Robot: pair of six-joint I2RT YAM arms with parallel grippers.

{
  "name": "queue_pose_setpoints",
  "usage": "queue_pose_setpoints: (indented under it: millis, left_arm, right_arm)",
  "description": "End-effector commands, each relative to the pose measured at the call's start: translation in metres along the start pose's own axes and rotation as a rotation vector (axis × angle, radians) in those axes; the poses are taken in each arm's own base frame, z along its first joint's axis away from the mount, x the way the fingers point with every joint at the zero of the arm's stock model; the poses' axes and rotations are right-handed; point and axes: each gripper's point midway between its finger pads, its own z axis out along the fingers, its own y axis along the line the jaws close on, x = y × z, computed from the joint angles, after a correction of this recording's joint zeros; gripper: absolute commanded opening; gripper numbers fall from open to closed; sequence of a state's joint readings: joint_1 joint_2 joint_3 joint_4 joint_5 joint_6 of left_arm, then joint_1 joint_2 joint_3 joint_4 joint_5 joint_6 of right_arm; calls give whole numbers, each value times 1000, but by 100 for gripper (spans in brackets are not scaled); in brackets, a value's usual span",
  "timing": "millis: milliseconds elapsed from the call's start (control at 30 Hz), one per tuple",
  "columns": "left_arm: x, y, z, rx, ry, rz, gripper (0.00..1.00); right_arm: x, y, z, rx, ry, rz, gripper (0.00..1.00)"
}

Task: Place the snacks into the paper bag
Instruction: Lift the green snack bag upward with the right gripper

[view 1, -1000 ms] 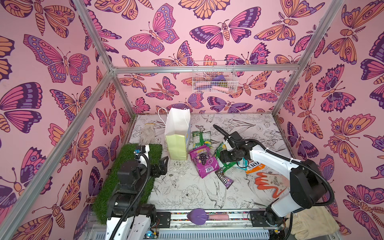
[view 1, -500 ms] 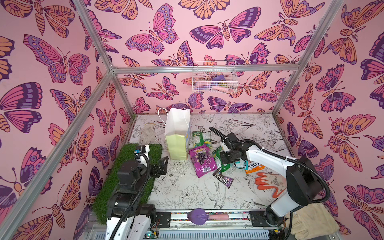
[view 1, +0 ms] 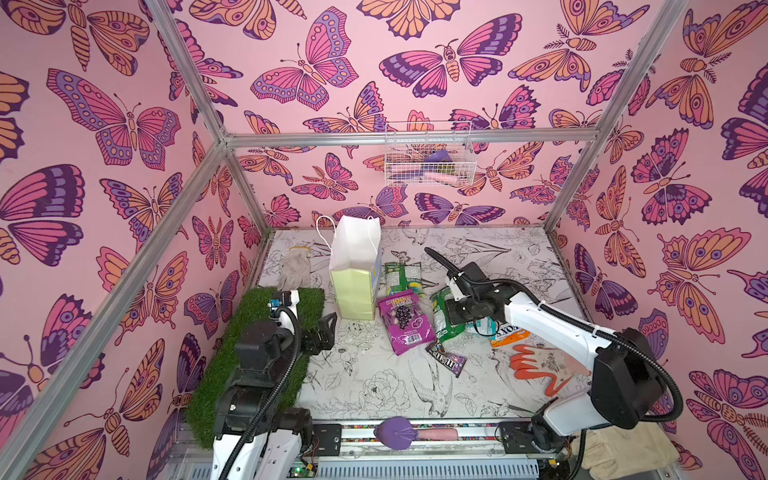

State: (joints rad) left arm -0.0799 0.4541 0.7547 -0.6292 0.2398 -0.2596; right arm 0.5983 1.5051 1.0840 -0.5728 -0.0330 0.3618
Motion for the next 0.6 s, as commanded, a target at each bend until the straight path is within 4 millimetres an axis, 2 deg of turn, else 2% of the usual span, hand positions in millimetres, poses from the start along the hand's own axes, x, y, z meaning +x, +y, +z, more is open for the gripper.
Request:
queue_pose_setpoints:
  millis: [0,567]
  left_arm:
    - [8,1,1,3,20,-9,100]
    - [8,0,1,7,17,-7,100]
  right_arm:
    - [-8,2,-15,4,-41,-8,0]
    - [-15,2,-35,4,-102,-6,0]
